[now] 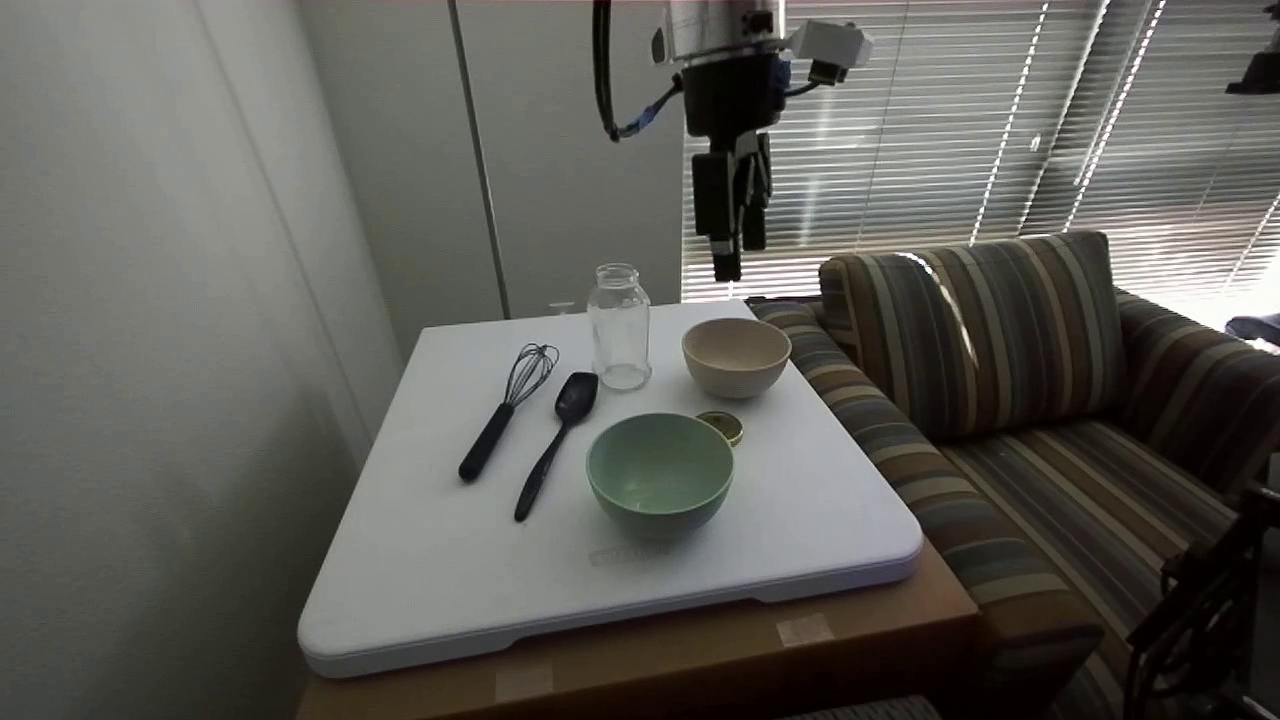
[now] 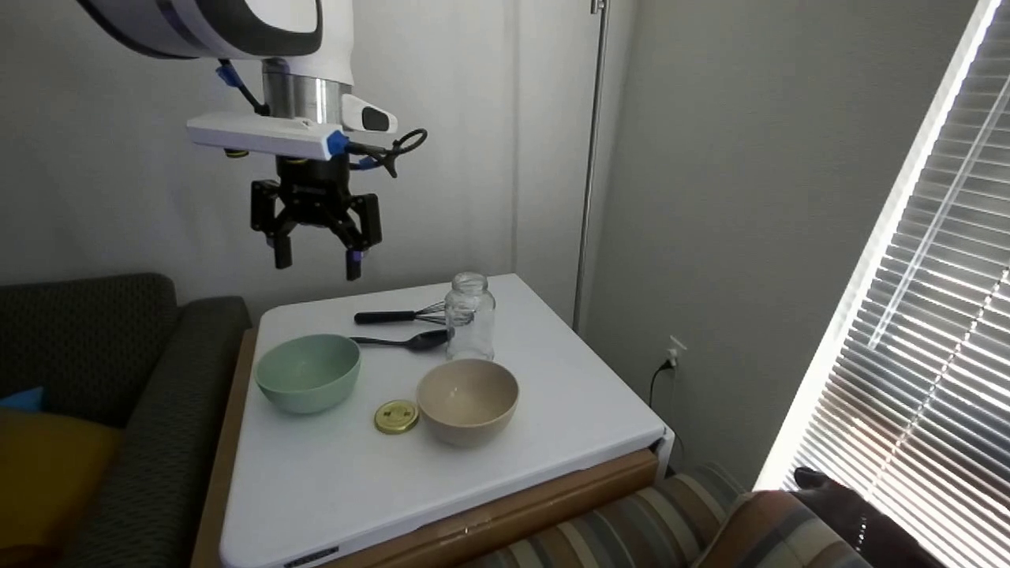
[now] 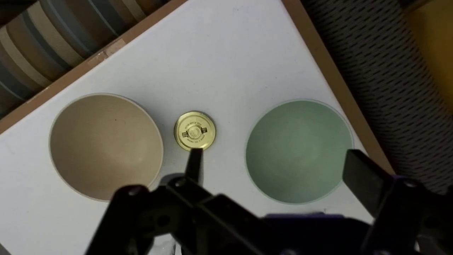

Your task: Pick the big spoon and put it in the white bowl

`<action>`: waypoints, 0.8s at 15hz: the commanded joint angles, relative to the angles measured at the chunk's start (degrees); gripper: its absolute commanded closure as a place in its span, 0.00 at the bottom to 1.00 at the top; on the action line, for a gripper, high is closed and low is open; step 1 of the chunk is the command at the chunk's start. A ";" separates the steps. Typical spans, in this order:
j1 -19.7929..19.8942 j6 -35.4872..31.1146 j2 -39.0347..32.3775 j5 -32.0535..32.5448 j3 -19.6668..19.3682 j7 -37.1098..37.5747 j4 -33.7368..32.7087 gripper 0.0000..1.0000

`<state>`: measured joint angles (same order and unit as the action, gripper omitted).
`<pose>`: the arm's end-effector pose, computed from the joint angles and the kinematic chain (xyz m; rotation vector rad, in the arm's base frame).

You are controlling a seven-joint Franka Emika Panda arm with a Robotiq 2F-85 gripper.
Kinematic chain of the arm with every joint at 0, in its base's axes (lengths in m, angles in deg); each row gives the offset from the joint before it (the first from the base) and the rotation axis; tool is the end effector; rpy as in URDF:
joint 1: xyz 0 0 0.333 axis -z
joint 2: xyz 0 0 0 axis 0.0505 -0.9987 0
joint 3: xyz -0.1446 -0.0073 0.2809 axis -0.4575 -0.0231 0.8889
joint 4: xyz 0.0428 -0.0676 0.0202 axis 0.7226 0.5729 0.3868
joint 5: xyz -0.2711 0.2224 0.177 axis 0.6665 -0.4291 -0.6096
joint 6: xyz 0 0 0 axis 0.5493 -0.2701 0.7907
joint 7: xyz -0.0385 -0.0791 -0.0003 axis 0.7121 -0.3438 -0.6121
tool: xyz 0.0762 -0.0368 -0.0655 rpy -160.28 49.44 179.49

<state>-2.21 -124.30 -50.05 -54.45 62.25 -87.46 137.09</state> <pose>0.6199 0.1010 0.3117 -3.0599 -0.6668 0.2148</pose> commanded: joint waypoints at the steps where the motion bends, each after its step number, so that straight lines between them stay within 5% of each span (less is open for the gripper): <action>1: 0.46 0.22 -0.08 0.20 0.49 0.15 -0.24 0.00; 5: 0.95 -10.60 2.01 -1.87 0.33 4.07 5.28 0.00; 12: -0.55 -23.79 -9.22 -9.02 2.77 8.94 -2.51 0.00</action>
<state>-2.18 -145.84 -53.60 -62.21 63.60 -80.16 139.67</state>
